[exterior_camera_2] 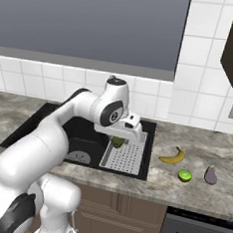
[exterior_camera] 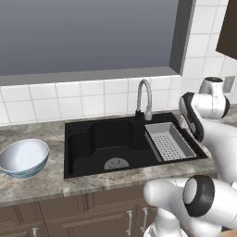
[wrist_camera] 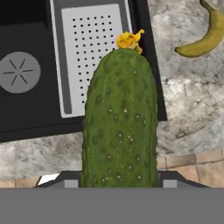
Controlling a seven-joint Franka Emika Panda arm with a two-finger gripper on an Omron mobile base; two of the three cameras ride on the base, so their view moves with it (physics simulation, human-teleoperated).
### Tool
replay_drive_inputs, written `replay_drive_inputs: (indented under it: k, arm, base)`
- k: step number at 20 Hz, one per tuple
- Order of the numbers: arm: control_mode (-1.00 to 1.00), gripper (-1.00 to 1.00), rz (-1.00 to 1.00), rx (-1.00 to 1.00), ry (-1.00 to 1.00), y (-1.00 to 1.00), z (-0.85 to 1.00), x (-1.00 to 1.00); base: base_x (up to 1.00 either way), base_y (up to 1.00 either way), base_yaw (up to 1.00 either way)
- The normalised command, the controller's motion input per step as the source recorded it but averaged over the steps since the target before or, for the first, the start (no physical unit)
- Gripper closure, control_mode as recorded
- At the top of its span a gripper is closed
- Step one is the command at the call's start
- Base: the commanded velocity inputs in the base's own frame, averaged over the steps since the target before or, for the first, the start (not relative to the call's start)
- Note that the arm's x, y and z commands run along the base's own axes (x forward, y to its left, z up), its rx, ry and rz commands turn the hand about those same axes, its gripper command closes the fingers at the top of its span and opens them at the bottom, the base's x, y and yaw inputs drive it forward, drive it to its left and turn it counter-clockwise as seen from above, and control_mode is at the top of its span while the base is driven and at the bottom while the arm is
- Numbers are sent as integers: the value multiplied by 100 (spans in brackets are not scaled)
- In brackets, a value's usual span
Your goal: There is a mixed pile of frozen fruits and vegetables on the counter. Locate all the frozen vegetables and place the items in a bowl on the counter. Take all the frozen fruits and defrost them in a running sink.
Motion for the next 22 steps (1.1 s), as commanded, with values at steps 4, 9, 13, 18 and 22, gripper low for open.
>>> replay_drive_inputs:
  k: [4, 9, 13, 18, 22]
  arm:
    - [-100, 100, 14, 0, 0, 57, 15, -22]
    - [-100, 100, 18, 0, -1, 54, 12, -19]
    - [-100, 100, 20, 0, -4, 51, 10, -22]
    - [-100, 100, 22, 0, -5, 48, 9, -19]
    - [-100, 100, 25, 0, -3, 53, 0, -2]
  base:
    - [0, 0, 0]
    - [0, 0, 0]
    - [0, 0, 0]
    - [0, 0, 0]
    - [0, 0, 0]
